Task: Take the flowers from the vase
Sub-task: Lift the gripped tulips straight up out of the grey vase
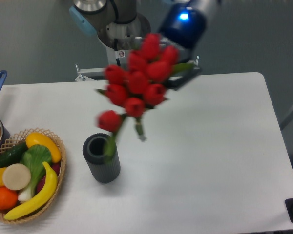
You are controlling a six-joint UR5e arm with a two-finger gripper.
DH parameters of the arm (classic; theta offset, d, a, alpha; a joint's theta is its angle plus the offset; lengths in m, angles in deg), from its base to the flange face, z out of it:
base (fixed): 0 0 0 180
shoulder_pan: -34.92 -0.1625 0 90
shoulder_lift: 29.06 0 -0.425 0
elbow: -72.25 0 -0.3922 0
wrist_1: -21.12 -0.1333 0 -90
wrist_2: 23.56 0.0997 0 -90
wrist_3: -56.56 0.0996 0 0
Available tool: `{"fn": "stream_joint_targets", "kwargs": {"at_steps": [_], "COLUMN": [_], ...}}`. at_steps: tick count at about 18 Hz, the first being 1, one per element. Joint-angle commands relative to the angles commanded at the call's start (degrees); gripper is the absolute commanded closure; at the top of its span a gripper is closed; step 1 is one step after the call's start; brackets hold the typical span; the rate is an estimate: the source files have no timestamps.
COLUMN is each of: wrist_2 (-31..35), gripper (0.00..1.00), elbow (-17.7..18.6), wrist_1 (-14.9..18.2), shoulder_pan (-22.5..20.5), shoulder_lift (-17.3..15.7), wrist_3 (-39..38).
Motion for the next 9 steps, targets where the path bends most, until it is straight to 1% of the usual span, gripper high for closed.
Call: {"fn": "stream_joint_targets", "kwargs": {"at_steps": [4, 7, 9], "wrist_2": [-0.01, -0.01, -0.01], "gripper": [0.60, 0.60, 0.60], "elbow": [-0.01, 0.35, 0.52], "wrist_1": [0.00, 0.00, 0.00], "shoulder_pan": [-2.11, -3.70, -3.70], "shoulder_lift": [2.03, 2.12, 2.21], "wrist_3": [4.48, 4.58, 4.58]}}
